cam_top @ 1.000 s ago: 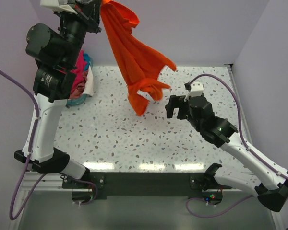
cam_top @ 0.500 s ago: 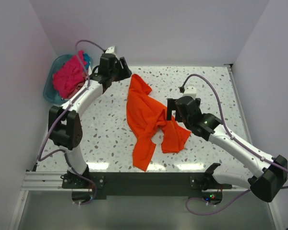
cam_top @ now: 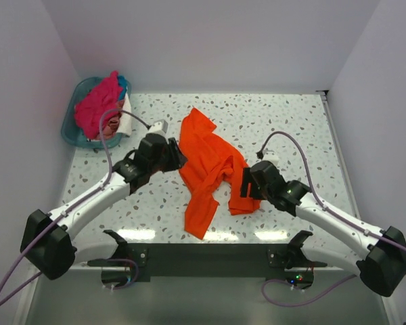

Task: Fold and stack the t-shirts
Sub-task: Flatten the tshirt out

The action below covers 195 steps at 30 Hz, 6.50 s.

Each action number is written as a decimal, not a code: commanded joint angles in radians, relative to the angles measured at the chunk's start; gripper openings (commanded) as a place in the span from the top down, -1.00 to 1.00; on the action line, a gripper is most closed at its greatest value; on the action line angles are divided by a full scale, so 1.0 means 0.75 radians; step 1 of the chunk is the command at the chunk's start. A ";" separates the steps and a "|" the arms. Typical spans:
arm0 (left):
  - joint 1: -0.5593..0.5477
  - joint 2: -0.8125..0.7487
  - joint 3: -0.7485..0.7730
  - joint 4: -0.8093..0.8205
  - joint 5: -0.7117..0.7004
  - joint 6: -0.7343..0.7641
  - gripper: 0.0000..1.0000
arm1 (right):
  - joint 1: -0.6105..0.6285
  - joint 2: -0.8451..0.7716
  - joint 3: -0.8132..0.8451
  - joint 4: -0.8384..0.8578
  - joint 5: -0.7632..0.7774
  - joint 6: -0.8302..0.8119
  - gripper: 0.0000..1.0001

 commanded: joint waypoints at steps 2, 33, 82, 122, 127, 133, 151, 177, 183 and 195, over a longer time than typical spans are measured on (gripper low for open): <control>-0.209 -0.064 -0.200 -0.054 -0.070 -0.112 0.15 | 0.036 0.111 0.016 0.159 -0.115 0.066 -0.36; -0.721 -0.019 -0.493 -0.068 -0.078 -0.320 -0.25 | 0.181 0.453 0.104 0.159 0.045 0.086 0.99; -0.142 -0.259 -0.107 -0.395 -0.182 0.037 1.00 | -0.091 0.051 0.255 -0.238 0.251 -0.079 1.00; 0.791 0.035 0.474 0.490 0.581 0.042 1.00 | -0.688 0.400 0.748 0.288 0.047 -0.329 1.00; 0.756 -0.409 -0.255 0.305 0.430 -0.063 1.00 | -0.688 0.169 0.221 0.273 -0.148 -0.153 1.00; 0.664 -0.741 -0.669 0.061 0.407 -0.093 0.12 | -0.686 -0.055 -0.137 0.132 -0.234 -0.110 0.01; 0.517 -0.619 -0.489 -0.404 -0.113 -0.280 0.18 | -0.688 -0.169 -0.152 -0.048 -0.242 0.072 -0.49; 0.566 0.271 -0.045 0.092 -0.289 -0.184 -0.04 | -0.690 0.124 -0.168 0.173 -0.182 0.080 -0.46; 0.568 0.434 0.032 0.085 -0.336 -0.126 0.10 | -0.694 0.140 -0.168 0.185 -0.156 0.072 -0.40; 0.568 0.649 0.080 0.032 -0.409 -0.120 0.43 | -0.727 0.212 -0.166 0.230 -0.176 0.051 -0.28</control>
